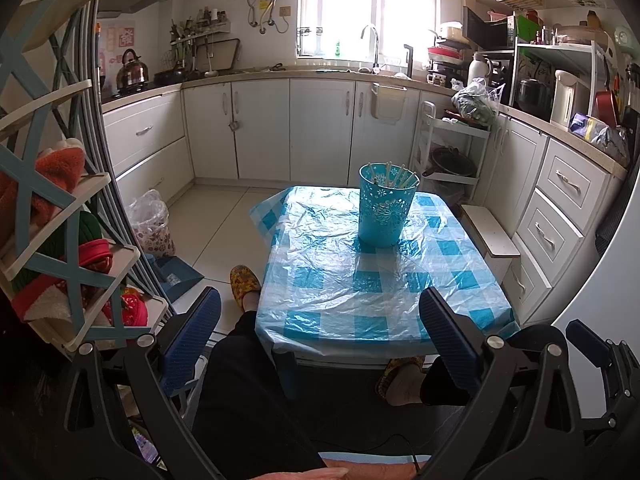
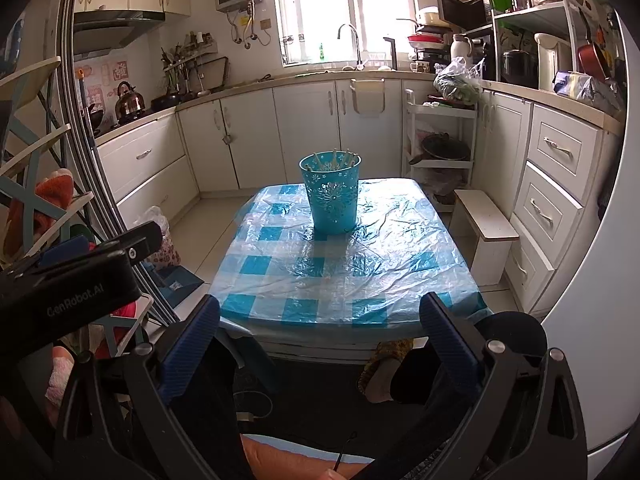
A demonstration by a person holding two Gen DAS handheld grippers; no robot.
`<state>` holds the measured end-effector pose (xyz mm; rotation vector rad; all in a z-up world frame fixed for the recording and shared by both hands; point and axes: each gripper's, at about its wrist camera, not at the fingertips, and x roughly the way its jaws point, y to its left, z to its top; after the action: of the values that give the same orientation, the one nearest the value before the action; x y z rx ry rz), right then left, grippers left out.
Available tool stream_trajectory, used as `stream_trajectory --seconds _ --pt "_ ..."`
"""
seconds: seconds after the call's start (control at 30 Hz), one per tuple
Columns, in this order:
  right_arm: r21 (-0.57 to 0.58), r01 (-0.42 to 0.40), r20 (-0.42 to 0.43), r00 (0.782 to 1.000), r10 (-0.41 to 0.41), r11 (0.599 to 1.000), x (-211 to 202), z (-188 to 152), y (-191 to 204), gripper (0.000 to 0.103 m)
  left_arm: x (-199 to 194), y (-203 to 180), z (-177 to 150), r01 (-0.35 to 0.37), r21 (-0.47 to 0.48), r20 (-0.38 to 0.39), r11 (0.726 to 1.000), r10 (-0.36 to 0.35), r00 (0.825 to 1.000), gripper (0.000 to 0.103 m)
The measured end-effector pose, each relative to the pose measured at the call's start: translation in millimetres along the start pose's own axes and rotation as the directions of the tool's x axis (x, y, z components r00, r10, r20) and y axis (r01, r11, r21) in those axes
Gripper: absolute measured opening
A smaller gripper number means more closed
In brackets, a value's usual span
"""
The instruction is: Organize utensils
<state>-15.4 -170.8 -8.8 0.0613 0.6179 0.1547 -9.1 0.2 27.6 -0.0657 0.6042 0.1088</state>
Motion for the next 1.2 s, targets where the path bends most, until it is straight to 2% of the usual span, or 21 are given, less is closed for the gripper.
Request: stream_trajectory --seconds 1.2 --pt "-0.006 -0.001 -0.005 1.000 0.001 1.000 0.2 -0.7 4.2 0.095 -3.2 2.7 1.5 -0.007 0.001 0.009 1.000 0.007 1.000 0.095"
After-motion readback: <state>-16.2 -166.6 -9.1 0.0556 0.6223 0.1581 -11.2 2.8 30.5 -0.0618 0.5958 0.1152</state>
